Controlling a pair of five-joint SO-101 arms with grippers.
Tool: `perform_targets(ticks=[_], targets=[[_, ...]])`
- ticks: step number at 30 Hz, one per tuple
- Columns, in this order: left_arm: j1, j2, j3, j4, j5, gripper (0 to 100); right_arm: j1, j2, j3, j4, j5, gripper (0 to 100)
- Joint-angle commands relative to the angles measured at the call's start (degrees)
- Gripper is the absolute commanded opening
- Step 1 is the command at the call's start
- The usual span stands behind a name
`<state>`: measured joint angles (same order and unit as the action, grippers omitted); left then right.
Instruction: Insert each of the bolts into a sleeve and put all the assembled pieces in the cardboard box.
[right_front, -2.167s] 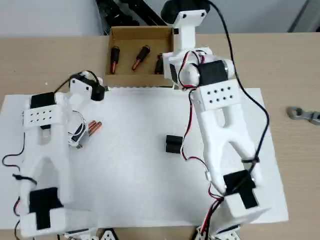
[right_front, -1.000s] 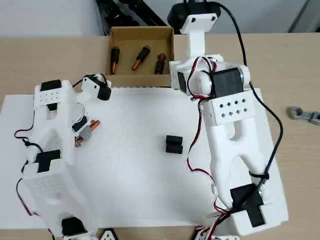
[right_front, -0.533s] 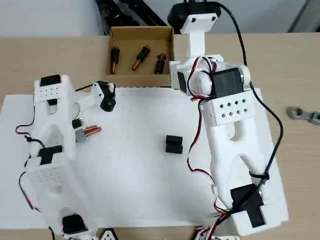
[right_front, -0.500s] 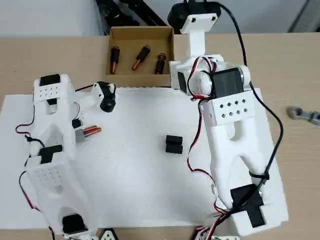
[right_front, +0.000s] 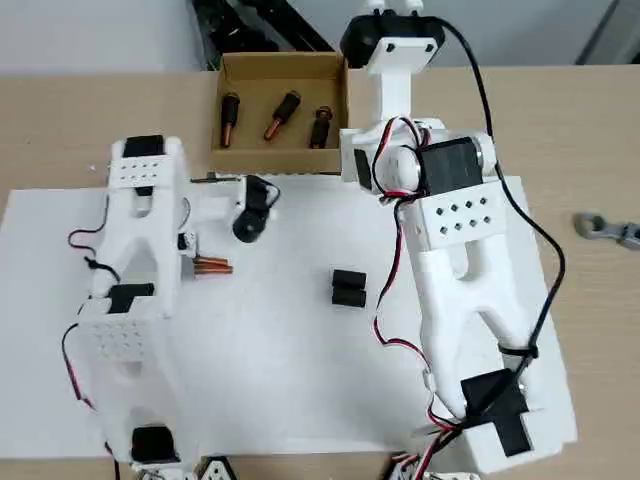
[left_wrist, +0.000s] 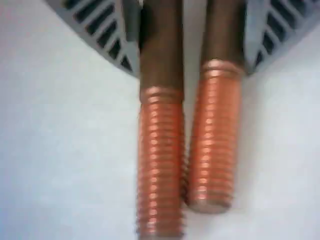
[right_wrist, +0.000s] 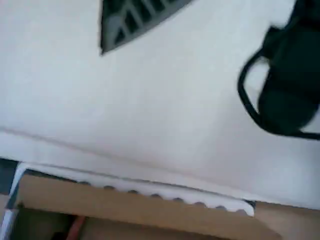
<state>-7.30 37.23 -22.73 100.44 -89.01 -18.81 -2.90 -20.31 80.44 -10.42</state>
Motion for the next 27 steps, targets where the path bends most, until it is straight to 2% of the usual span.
perform_targets(ticks=[1,12,17,27], targets=[[0.88,-0.62,-2.95,-0.09,-8.7,0,0.22,-2.51,-0.26,0.04,-0.7,18.8],[0.35,-0.62,-5.76,-0.09,-10.11,0,0.22,-2.51,-0.26,0.04,-0.7,18.8],[0.35,-0.53,-5.76,-0.09,-6.15,0,0.22,-2.51,-0.26,0.04,-0.7,18.8],[-0.26,-0.53,-5.93,-0.09,-5.63,0,0.22,-2.51,-0.26,0.04,-0.7,18.8]])
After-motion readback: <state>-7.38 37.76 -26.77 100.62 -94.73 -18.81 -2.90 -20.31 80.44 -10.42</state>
